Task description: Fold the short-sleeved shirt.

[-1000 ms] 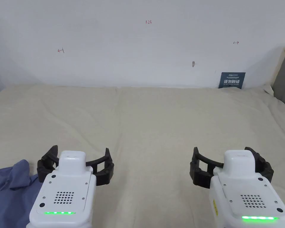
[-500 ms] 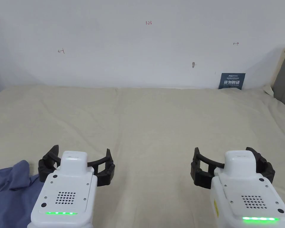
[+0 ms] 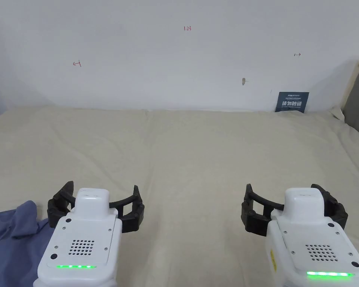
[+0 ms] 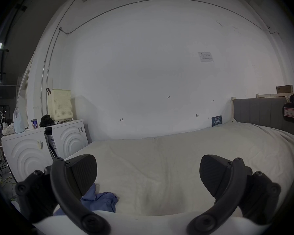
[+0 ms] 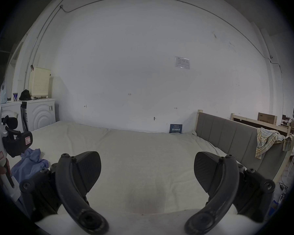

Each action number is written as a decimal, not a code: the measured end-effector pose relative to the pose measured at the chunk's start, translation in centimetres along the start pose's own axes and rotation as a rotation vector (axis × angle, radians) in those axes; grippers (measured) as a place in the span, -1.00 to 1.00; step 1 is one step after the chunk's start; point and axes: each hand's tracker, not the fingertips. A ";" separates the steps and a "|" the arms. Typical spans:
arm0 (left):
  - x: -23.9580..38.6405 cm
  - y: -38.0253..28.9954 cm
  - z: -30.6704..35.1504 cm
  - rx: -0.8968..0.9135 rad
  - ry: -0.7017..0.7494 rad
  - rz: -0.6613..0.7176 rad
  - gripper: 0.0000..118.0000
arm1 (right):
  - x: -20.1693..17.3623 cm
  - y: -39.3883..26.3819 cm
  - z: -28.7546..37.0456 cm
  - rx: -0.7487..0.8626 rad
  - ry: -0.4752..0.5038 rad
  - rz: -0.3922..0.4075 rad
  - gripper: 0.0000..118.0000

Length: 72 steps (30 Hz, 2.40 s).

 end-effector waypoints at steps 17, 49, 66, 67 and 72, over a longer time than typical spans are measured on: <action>-1.1 0.5 0.2 -0.020 -0.054 0.132 -0.93 | -0.3 0.5 0.3 -0.028 0.025 -0.020 -0.25; -24.1 -3.3 11.6 -0.189 0.480 0.143 -0.93 | -23.0 1.5 -1.1 -0.035 0.579 -0.016 -1.00; -29.3 -11.4 0.1 -0.754 0.247 0.543 0.76 | -21.4 -0.6 -4.9 -0.109 0.509 0.023 -1.00; -29.3 -12.5 -1.1 -0.813 0.245 0.542 0.76 | -21.1 -0.7 -5.2 -0.117 0.498 0.027 -1.00; -28.5 -17.6 -5.6 -0.995 0.247 0.454 0.76 | -19.1 -1.6 -6.2 -0.145 0.440 0.052 -1.00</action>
